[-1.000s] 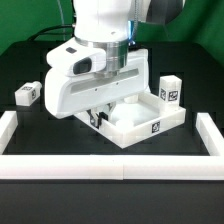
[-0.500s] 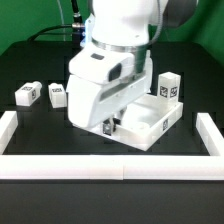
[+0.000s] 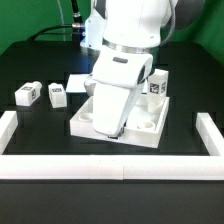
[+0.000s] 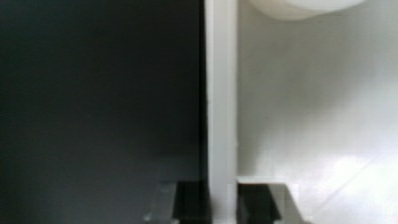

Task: Assemble square table

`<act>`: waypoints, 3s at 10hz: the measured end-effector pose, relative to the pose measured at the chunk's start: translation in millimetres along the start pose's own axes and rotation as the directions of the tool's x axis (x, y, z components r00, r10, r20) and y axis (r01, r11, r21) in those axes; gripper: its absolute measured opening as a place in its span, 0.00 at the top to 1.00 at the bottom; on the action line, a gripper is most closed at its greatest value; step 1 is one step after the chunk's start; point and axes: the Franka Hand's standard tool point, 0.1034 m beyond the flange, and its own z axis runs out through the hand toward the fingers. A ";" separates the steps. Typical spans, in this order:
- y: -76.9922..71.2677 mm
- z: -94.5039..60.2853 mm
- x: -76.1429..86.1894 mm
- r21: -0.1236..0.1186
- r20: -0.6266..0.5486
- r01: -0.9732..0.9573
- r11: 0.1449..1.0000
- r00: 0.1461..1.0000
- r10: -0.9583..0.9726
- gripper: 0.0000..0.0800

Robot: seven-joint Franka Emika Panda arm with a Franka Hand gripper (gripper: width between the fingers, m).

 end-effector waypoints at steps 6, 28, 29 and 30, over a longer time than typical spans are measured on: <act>14.9 -5.5 56.4 -0.003 -0.002 0.142 0.990 0.990 -0.142 0.92; 25.6 -26.2 82.5 0.149 0.055 0.154 0.977 0.985 -0.164 0.21; 29.7 -37.1 79.0 0.142 0.055 0.149 0.979 0.986 -0.158 0.19; 32.7 -47.7 75.1 0.139 0.055 0.142 0.980 0.987 -0.151 0.19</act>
Offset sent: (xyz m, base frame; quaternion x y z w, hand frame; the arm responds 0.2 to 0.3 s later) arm 0.0278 0.0479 0.0018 0.0011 -0.0030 -0.0149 0.9999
